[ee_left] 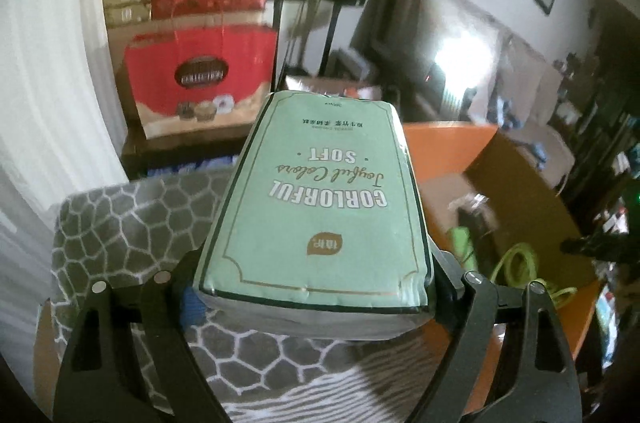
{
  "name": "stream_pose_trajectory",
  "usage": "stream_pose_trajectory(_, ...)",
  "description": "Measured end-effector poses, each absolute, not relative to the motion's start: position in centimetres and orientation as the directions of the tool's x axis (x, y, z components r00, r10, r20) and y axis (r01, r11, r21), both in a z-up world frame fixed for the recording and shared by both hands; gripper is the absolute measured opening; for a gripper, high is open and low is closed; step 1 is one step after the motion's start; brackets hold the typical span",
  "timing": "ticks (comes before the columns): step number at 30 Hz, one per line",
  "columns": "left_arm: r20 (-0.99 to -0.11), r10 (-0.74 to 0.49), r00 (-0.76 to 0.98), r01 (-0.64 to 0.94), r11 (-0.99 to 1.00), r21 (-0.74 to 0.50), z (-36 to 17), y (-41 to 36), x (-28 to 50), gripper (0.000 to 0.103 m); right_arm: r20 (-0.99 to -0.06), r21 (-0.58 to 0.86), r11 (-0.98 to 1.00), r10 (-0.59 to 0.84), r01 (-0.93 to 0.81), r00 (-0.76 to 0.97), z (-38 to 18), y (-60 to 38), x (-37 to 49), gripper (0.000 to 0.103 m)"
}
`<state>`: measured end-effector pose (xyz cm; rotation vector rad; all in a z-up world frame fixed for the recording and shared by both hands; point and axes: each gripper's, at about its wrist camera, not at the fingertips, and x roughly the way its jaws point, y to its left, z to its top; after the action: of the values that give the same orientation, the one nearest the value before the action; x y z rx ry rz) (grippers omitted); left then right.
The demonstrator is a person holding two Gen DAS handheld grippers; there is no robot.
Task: Organize objects
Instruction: 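Lift the tissue pack with the left tool over the box and release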
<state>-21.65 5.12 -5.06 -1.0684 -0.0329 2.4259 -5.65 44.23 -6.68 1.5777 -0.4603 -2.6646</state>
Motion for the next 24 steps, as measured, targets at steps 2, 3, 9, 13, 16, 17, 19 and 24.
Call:
stream_pose_trajectory(2,-0.669,0.452,-0.591,-0.429,-0.878,-0.213,-3.9,5.2,-21.3,0.085,-0.856,0.256,-0.957,-0.158,-0.139,-0.492,-6.7,44.2,-5.7,0.01)
stream_pose_trajectory(3,-0.657,0.461,-0.597,-0.438,-0.873,-0.216,-3.0,5.3,-21.0,0.085,-0.856,0.256,-0.957,-0.158,-0.139,-0.492,-6.7,44.3,-5.6,0.01)
stream_pose_trajectory(9,-0.619,0.506,-0.6,-0.477,-0.848,-0.231,-0.3,6.8,-20.2,0.085,-0.854,0.261,-0.955,-0.161,-0.14,-0.494,-6.6,44.3,-5.7,0.01)
stream_pose_trajectory(13,-0.612,0.531,-0.586,-0.507,-0.829,-0.235,0.5,8.9,-19.7,0.085,-0.854,0.26,-0.955,-0.16,-0.14,-0.494,-6.6,44.2,-5.7,0.01)
stream_pose_trajectory(16,-0.617,0.546,-0.566,-0.524,-0.816,-0.242,0.5,10.8,-19.7,0.085,-0.854,0.263,-0.954,-0.162,-0.141,-0.494,-6.6,44.2,-5.7,0.01)
stream_pose_trajectory(17,-0.62,0.548,-0.562,-0.53,-0.813,-0.239,0.5,11.4,-19.6,0.085,-0.854,0.263,-0.954,-0.162,-0.141,-0.494,-6.6,44.2,-5.7,0.01)
stream_pose_trajectory(19,-0.627,0.553,-0.549,-0.546,-0.805,-0.232,0.3,13.0,-19.6,0.085,-0.854,0.263,-0.955,-0.162,-0.141,-0.495,-6.6,44.2,-5.7,0.01)
stream_pose_trajectory(24,-0.642,0.577,-0.504,-0.577,-0.779,-0.247,-0.8,16.6,-19.4,0.085,-0.851,0.271,-0.952,-0.168,-0.143,-0.497,-6.6,44.2,-5.6,0.01)
